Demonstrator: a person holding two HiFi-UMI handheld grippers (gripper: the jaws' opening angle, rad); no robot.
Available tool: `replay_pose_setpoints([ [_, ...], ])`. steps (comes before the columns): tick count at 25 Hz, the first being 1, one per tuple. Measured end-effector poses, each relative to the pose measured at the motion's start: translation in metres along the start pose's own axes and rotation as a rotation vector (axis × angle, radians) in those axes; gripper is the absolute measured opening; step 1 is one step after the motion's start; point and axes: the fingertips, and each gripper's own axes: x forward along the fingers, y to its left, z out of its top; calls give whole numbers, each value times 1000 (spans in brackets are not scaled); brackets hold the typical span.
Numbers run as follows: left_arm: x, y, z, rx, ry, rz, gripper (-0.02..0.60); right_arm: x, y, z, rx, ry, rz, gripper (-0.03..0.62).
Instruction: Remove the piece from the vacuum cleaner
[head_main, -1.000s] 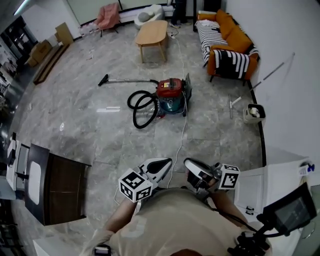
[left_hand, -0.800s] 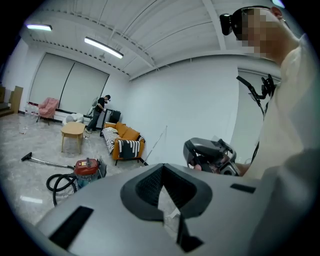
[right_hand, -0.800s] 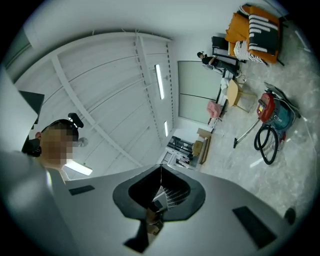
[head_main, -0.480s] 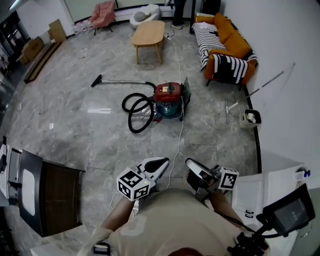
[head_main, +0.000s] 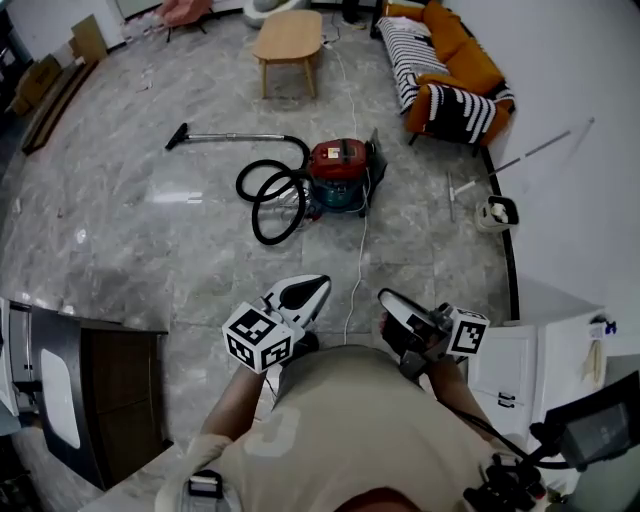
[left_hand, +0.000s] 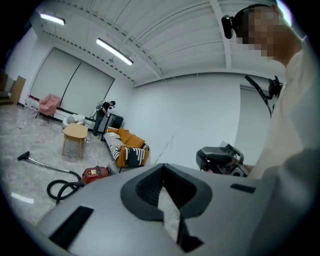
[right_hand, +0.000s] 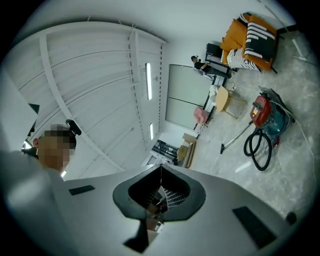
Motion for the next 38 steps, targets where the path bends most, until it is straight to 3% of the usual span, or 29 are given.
replay_pose_setpoints([
  [11,-36,54,3,7,5,-57,3,55,-11,-18,-5,-40,-65,3],
  [26,-41,69,0,-13,18,-8,3,83,-22,-13,25,13,-5,3],
  [32,23,55,19,-21,20,11,3,62,-46,39,58,24,30,3],
  [38,110,45,26,20,105,-6,3,22,-81,113,103,-53,52,3],
])
